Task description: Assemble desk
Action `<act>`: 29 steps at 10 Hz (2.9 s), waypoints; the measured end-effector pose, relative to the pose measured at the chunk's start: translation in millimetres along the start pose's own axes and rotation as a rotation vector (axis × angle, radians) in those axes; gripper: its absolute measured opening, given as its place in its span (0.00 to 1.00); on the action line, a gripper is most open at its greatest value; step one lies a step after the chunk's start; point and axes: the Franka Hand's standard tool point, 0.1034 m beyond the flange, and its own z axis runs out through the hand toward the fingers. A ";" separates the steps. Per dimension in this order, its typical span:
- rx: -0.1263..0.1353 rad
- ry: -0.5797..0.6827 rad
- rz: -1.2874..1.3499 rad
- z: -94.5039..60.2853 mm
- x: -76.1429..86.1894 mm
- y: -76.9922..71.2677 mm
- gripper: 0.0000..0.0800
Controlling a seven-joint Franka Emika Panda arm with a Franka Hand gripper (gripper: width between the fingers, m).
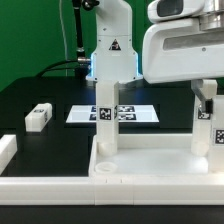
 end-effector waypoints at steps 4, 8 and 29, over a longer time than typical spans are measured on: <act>-0.019 -0.040 0.781 -1.5 -2.0 9.6 0.37; -0.016 -0.068 1.014 -1.6 -2.3 15.5 0.38; 0.124 -0.067 1.709 -47.3 16.8 21.3 0.81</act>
Offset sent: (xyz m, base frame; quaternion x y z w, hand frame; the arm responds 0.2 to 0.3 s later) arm 0.0043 0.0268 0.0028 0.0829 -0.1153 0.5896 0.7951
